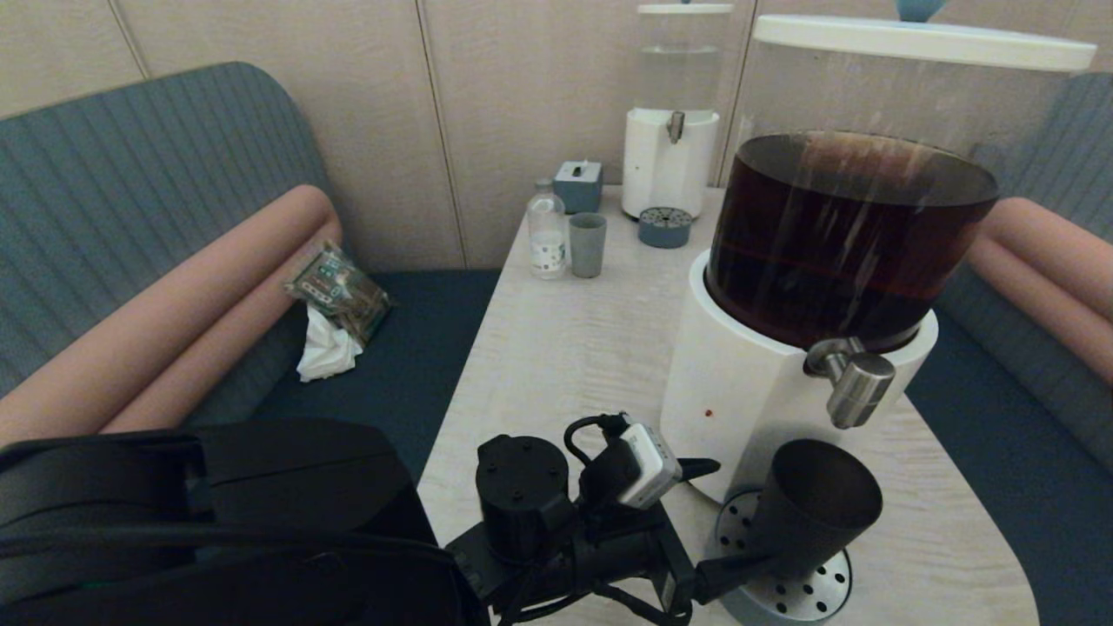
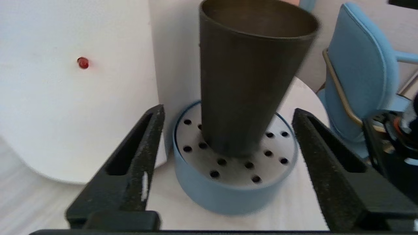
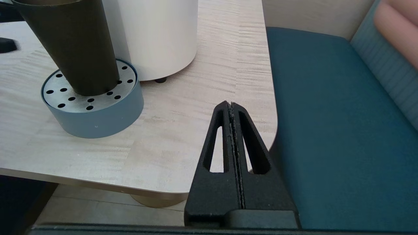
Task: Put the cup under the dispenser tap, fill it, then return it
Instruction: Place the cup next to the water dispenser
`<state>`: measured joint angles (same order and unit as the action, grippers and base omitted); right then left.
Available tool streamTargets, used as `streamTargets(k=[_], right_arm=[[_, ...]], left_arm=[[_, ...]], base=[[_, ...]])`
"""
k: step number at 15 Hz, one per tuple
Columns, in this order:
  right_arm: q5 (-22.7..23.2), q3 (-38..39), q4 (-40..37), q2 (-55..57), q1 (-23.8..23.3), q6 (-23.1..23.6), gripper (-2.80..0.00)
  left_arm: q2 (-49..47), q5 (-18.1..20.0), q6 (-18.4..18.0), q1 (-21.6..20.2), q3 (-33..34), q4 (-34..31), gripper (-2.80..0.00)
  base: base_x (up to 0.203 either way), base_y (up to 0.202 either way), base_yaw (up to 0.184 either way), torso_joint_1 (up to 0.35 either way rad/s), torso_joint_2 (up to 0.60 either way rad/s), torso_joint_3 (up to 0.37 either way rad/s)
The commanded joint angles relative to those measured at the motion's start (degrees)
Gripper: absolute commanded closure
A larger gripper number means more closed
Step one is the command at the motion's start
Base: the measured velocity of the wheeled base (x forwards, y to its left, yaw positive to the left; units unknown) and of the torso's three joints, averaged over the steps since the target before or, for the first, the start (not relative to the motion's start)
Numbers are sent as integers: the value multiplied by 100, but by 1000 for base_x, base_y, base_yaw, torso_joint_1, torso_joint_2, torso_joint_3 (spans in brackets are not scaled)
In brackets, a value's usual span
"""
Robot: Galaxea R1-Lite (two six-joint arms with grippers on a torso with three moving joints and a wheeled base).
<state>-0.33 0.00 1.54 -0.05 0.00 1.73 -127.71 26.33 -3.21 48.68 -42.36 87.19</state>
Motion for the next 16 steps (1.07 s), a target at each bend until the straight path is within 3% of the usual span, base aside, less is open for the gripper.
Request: streamTargets(k=[1, 16], right_arm=[[-2, 53, 4, -4, 0, 3, 0], [-2, 53, 4, -4, 0, 3, 0]], left_arm=[[-263, 13, -4, 1, -215, 48, -280], [-685, 22, 5, 230, -807, 48, -280]], base=[[0, 0, 0, 0, 0, 0], [0, 0, 0, 0, 0, 0]])
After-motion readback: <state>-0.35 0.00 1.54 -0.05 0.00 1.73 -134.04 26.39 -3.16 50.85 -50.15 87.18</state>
